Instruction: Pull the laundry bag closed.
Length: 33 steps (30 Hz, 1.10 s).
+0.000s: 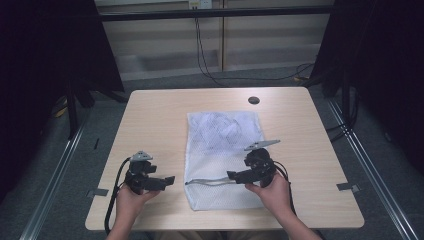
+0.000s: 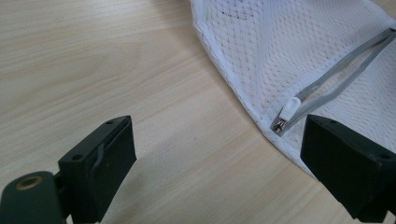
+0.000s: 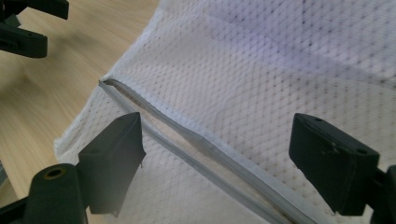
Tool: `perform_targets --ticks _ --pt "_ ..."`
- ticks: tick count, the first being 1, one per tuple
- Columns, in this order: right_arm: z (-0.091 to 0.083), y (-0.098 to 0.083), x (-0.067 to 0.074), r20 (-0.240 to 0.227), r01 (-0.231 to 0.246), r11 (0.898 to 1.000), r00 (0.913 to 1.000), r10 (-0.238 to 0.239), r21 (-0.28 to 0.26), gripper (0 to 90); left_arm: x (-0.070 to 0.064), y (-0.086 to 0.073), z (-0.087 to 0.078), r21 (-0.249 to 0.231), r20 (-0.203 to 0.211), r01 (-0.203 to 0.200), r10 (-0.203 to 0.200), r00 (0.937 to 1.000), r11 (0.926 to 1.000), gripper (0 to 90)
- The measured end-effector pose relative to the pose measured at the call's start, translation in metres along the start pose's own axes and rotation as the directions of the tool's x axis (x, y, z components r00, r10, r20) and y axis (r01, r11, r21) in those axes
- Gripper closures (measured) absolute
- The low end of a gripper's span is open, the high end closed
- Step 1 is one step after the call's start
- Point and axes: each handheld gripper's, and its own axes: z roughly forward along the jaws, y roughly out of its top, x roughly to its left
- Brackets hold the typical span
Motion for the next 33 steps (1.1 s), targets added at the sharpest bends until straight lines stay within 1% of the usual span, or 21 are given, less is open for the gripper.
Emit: perform_targets --ticks 2,4,5,7,8,9,12,13,14,15,18,19,20,21,24,28,33 --pt "0.004 0.002 0.003 -0.006 0.007 1.0 1.0 -0.007 0.005 18.2 0.001 0.0 -0.001 0.01 0.002 -0.009 0.009 1.0 0.9999 10.1" --pt "0.01 0.004 0.009 -0.011 0.015 1.0 0.9998 -0.015 0.016 18.5 0.001 -0.001 -0.001 -0.002 0.003 0.003 -0.003 1.0 1.0 10.1" --pt "0.01 0.004 0.009 -0.011 0.015 1.0 0.9998 -0.015 0.016 18.5 0.001 -0.001 -0.002 -0.006 0.002 0.005 -0.005 1.0 1.0 10.1" --pt "0.016 0.006 0.013 -0.018 0.026 0.999 0.9995 -0.026 0.028 19.3 0.002 -0.001 -0.003 -0.007 -0.011 -0.004 0.004 0.9999 1.0 10.1" --pt "0.016 0.006 0.013 -0.018 0.026 0.999 0.9995 -0.026 0.028 19.3 0.002 -0.001 -0.004 -0.008 -0.011 -0.001 0.001 0.9999 1.0 10.1" --pt "0.02 0.007 0.015 -0.028 0.023 0.999 0.9994 -0.022 0.028 19.4 0.003 -0.002 -0.004 -0.013 -0.012 0.006 -0.007 0.9999 0.9999 10.1" --pt "0.023 0.009 0.018 -0.035 0.023 0.999 0.9992 -0.022 0.034 19.4 0.005 -0.002 -0.005 -0.012 -0.012 0.002 -0.002 0.9999 0.9999 10.1" --pt "0.025 0.009 0.02 -0.045 0.026 0.999 0.9987 -0.025 0.028 19.4 0.006 -0.002 -0.006 -0.008 -0.012 -0.006 0.006 0.9999 0.9999 10.1" --pt "0.027 0.01 0.022 -0.046 0.022 0.999 0.9987 -0.021 0.03 19.8 0.006 -0.002 -0.007 -0.01 -0.012 -0.004 0.004 0.9999 0.9999 10.1" --pt "0.03 0.011 0.024 -0.057 0.018 0.999 0.9982 -0.016 0.036 20.3 0.005 -0.002 -0.007 -0.018 -0.012 0.006 -0.006 0.9999 0.9998 10.1" --pt "0.032 0.013 0.027 -0.059 0.018 0.999 0.9981 -0.015 0.04 20.6 0.006 -0.002 -0.008 -0.024 -0.01 0.008 -0.009 0.9999 0.9997 10.1" --pt "0.034 0.014 0.028 -0.065 0.017 0.999 0.9978 -0.014 0.041 21.1 0.007 -0.002 -0.009 -0.015 -0.014 -0.004 0.004 0.9999 0.9999 10.1" --pt "0.036 0.015 0.031 -0.073 0.022 0.999 0.9971 -0.018 0.045 22.2 0.006 -0.002 -0.009 -0.025 -0.012 0.011 -0.011 0.9999 0.9996 10.1" --pt "0.036 0.015 0.031 -0.073 0.022 0.999 0.9971 -0.018 0.045 22.2 0.006 -0.002 -0.009 -0.026 -0.012 0.011 -0.011 0.9999 0.9996 10.1" --pt "0.041 0.016 0.038 -0.093 0.027 0.999 0.9954 -0.023 0.042 22.7 0.006 -0.002 -0.01 -0.027 -0.013 0.011 -0.011 0.9999 0.9996 10.3" --pt "0.046 0.017 0.042 -0.104 0.029 0.999 0.9942 -0.025 0.041 24.2 0.006 -0.002 -0.01 -0.028 -0.018 0.006 -0.006 0.9998 0.9996 10.4" --pt "0.05 0.019 0.046 -0.109 0.023 0.999 0.9939 -0.019 0.039 26.8 0.006 -0.003 -0.011 -0.024 -0.01 0.003 -0.003 0.9999 0.9997 10.5"
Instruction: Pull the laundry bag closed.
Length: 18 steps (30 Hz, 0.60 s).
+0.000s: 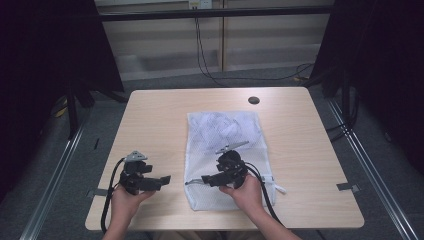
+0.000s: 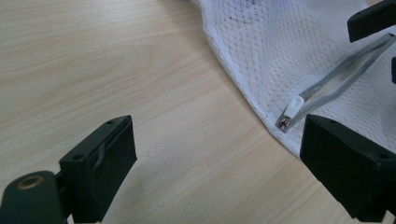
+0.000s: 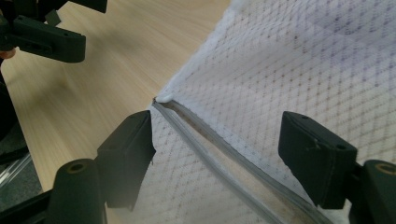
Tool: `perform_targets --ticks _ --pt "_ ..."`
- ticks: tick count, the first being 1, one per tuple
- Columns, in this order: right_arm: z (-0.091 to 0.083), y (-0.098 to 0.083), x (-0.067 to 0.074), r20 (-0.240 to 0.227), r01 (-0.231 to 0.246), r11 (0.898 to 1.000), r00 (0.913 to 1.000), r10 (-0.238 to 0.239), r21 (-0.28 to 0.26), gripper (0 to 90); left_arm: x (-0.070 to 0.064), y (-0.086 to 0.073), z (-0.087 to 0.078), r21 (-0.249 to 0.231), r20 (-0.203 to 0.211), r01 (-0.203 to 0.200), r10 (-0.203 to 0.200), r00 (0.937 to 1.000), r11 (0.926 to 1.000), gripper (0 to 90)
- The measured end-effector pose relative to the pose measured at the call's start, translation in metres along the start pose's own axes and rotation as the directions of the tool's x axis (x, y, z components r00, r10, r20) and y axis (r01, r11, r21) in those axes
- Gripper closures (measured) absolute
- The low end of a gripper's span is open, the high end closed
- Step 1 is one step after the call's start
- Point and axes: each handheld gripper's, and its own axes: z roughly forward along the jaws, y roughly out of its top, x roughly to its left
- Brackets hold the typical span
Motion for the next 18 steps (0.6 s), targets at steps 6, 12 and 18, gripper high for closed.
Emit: perform_targets --ticks 6,12,18 --pt "0.005 0.002 0.002 -0.012 -0.005 1.0 0.9999 0.005 0.0 28.3 0.0 0.0 -0.001 0.0 0.0 0.001 -0.001 1.0 1.0 10.6" --pt "0.011 0.003 0.005 -0.036 -0.008 1.0 0.9993 0.009 0.021 30.4 0.0 0.0 -0.001 0.0 -0.002 -0.002 0.002 1.0 1.0 10.7" --pt "0.019 0.004 0.008 -0.088 -0.029 0.999 0.9956 0.032 0.035 32.8 0.0 0.0 -0.002 0.001 -0.002 -0.005 0.005 1.0 1.0 10.8"
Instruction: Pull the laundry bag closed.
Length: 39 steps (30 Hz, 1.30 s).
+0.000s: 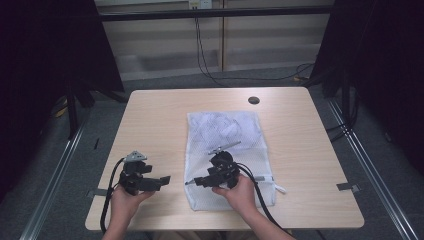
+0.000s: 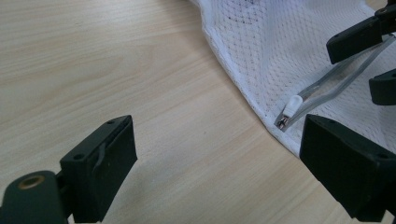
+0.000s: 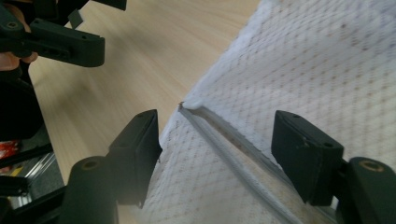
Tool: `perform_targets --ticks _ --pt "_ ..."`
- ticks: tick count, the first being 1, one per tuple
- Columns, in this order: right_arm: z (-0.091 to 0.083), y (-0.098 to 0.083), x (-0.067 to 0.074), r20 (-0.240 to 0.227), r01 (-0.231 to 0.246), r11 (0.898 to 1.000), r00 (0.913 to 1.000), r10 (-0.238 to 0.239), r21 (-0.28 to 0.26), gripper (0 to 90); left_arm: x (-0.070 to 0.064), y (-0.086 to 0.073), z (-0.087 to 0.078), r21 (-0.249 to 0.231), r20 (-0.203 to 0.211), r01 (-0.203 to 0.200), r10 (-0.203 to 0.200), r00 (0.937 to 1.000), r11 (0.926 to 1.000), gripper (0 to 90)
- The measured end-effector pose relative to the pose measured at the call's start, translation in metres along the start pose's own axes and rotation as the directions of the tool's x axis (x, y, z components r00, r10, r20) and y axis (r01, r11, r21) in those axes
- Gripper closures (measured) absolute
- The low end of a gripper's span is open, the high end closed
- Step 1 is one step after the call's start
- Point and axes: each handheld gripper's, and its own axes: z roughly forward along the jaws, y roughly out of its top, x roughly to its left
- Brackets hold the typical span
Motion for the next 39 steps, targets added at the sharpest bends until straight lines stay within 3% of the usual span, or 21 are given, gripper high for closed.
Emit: perform_targets --ticks 10,12,16,19,25,31,35,39 --pt "0.009 0.003 0.003 -0.002 -0.004 1.0 1.0 0.004 0.0 33.4 0.001 0.0 -0.002 0.001 0.008 -0.005 0.005 1.0 1.0 11.7" --pt "0.012 0.004 0.002 -0.02 -0.016 1.0 0.9997 0.017 0.005 39.1 0.0 0.0 -0.002 -0.005 0.002 0.001 -0.001 1.0 1.0 11.7" --pt "0.014 0.005 0.002 -0.038 -0.033 0.999 0.9987 0.034 0.013 41.8 0.001 -0.001 -0.002 -0.002 0.005 0.002 -0.002 1.0 1.0 11.7" --pt "0.017 0.005 0.002 -0.061 -0.06 0.998 0.9962 0.062 0.032 50.6 0.001 -0.001 -0.002 0.0 0.004 0.004 -0.004 1.0 1.0 11.7" --pt "0.02 0.007 0.002 -0.09 -0.087 0.996 0.9919 0.089 0.026 59.4 0.001 -0.001 -0.002 0.003 0.001 0.004 -0.004 1.0 1.0 11.7" --pt "0.026 0.011 0.006 -0.068 -0.093 0.995 0.9931 0.095 0.039 61.1 0.002 -0.001 -0.002 0.011 -0.004 -0.008 0.008 1.0 0.9999 11.7" --pt "0.029 0.013 0.006 -0.054 -0.095 0.994 0.9938 0.097 0.047 62.3 0.001 -0.001 -0.001 -0.003 -0.002 0.009 -0.009 1.0 1.0 11.7" --pt "0.032 0.014 0.005 -0.063 -0.09 0.994 0.9935 0.094 0.057 66.5 0.001 -0.001 0.0 0.006 -0.002 0.006 -0.006 1.0 1.0 11.6"
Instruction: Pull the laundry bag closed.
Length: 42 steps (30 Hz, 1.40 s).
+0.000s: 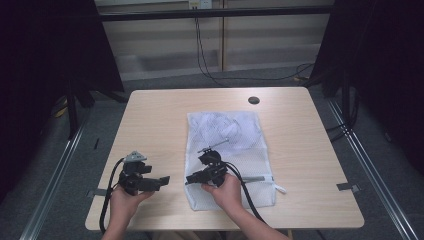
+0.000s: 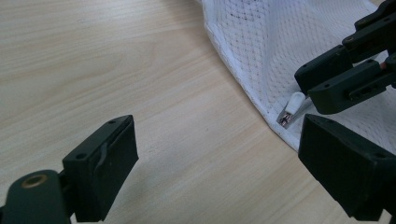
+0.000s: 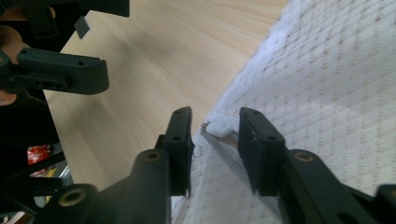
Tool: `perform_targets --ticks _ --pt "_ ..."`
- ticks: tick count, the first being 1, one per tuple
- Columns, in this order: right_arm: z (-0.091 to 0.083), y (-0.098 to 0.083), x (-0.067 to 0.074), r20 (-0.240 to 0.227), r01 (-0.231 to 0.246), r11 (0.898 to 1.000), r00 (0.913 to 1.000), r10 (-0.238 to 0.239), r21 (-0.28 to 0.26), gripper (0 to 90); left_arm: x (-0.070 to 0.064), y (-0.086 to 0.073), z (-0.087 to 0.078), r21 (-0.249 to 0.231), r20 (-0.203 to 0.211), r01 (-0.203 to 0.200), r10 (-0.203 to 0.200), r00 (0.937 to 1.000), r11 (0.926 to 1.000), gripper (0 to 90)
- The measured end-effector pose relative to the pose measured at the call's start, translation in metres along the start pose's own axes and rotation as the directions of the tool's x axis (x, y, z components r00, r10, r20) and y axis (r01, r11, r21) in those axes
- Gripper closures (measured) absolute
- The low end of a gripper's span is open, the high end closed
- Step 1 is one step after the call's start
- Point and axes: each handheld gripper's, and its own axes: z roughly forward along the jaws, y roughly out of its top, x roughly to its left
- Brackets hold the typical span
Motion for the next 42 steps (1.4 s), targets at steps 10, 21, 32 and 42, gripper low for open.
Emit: perform_targets --ticks 10,21,32,42 --pt "0.009 0.004 0.0 -0.003 -0.02 1.0 0.9998 0.02 0.023 69.6 -0.001 0.0 0.001 0.01 0.0 -0.013 0.013 0.9999 0.9999 11.7" --pt "0.015 0.006 0.005 -0.008 0.002 0.998 1.0 -0.002 0.057 78.0 -0.001 0.0 0.002 0.004 -0.004 -0.002 0.002 1.0 1.0 11.9" --pt "0.022 0.005 0.003 0.002 -0.006 0.997 1.0 0.005 0.08 83.5 -0.001 0.0 0.004 0.017 0.003 -0.009 0.009 1.0 0.9998 12.1" --pt "0.015 0.006 0.001 -0.032 -0.016 0.997 0.9993 0.018 0.069 86.5 -0.008 0.0 0.007 0.043 0.059 -0.018 0.015 0.9981 0.9989 13.5"
